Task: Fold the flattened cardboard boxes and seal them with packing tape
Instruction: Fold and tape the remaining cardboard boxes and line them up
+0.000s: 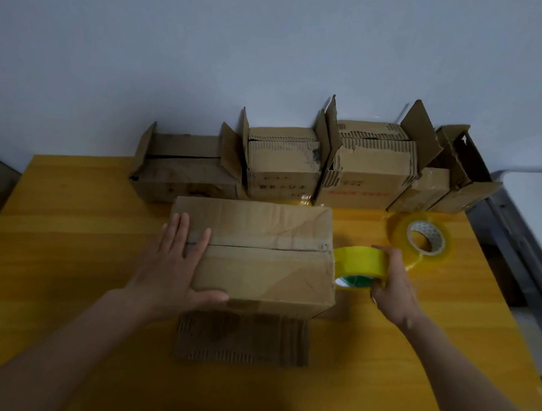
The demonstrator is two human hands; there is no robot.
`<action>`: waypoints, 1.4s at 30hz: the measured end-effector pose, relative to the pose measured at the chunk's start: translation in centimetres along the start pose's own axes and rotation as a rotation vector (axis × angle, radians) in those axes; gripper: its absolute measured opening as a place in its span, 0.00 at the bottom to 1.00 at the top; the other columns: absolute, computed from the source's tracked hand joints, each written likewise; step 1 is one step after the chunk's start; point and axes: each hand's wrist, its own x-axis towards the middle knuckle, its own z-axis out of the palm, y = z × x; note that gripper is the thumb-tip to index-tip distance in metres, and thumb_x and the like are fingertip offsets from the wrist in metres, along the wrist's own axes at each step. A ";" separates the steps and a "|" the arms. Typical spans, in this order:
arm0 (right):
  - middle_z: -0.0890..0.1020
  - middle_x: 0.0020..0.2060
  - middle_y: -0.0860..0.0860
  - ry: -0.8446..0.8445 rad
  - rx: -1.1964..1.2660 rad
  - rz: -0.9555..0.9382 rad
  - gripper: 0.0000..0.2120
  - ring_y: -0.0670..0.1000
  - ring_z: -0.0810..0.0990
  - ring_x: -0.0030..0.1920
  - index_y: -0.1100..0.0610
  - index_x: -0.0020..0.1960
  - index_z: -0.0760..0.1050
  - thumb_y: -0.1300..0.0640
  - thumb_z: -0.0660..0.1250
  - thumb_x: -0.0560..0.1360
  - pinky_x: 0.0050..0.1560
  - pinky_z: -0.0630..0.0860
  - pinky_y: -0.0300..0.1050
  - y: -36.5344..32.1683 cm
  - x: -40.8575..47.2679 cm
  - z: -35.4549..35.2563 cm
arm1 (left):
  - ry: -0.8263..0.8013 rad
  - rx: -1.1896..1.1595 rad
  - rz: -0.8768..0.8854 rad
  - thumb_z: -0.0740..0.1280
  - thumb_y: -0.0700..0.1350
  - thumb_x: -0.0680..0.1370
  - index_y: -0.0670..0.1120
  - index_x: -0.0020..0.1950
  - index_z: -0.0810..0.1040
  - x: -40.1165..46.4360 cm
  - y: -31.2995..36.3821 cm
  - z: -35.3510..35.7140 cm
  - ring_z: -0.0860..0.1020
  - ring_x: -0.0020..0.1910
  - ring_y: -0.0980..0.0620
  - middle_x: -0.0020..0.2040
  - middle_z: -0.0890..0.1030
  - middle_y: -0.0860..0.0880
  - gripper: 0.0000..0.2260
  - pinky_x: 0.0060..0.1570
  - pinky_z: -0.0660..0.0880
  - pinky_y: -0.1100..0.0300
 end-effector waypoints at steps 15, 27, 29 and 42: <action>0.73 0.56 0.49 -0.553 -0.197 -0.315 0.25 0.51 0.74 0.55 0.53 0.64 0.66 0.54 0.72 0.71 0.47 0.70 0.41 -3.3 -1.7 1.7 | 0.207 -0.124 -0.035 0.49 0.53 0.84 0.43 0.74 0.28 -3.3 10.5 1.9 0.28 0.71 0.53 0.78 0.33 0.47 0.32 0.66 0.25 0.57; 0.71 0.61 0.55 -0.736 -0.419 -0.419 0.32 0.53 0.72 0.56 0.58 0.69 0.59 0.48 0.70 0.74 0.46 0.66 0.42 -2.8 -1.6 3.5 | 0.648 -0.580 -0.119 0.67 0.36 0.77 0.48 0.70 0.73 -4.6 11.6 5.5 0.56 0.76 0.55 0.75 0.62 0.54 0.21 0.77 0.48 0.57; 0.70 0.64 0.56 -0.760 -0.373 -0.372 0.35 0.55 0.71 0.61 0.59 0.72 0.57 0.49 0.71 0.73 0.52 0.69 0.45 -2.3 -2.0 4.5 | 0.716 -0.628 -0.144 0.69 0.33 0.75 0.46 0.65 0.77 -4.4 12.2 5.9 0.60 0.74 0.54 0.72 0.67 0.53 0.20 0.75 0.45 0.64; 0.74 0.61 0.49 -0.463 0.005 -0.166 0.20 0.49 0.74 0.60 0.53 0.67 0.71 0.54 0.68 0.76 0.59 0.72 0.46 2.2 -0.2 2.0 | 0.851 -0.766 -0.784 0.69 0.40 0.76 0.54 0.55 0.78 -3.2 18.9 5.4 0.49 0.78 0.47 0.78 0.56 0.48 0.11 0.73 0.47 0.55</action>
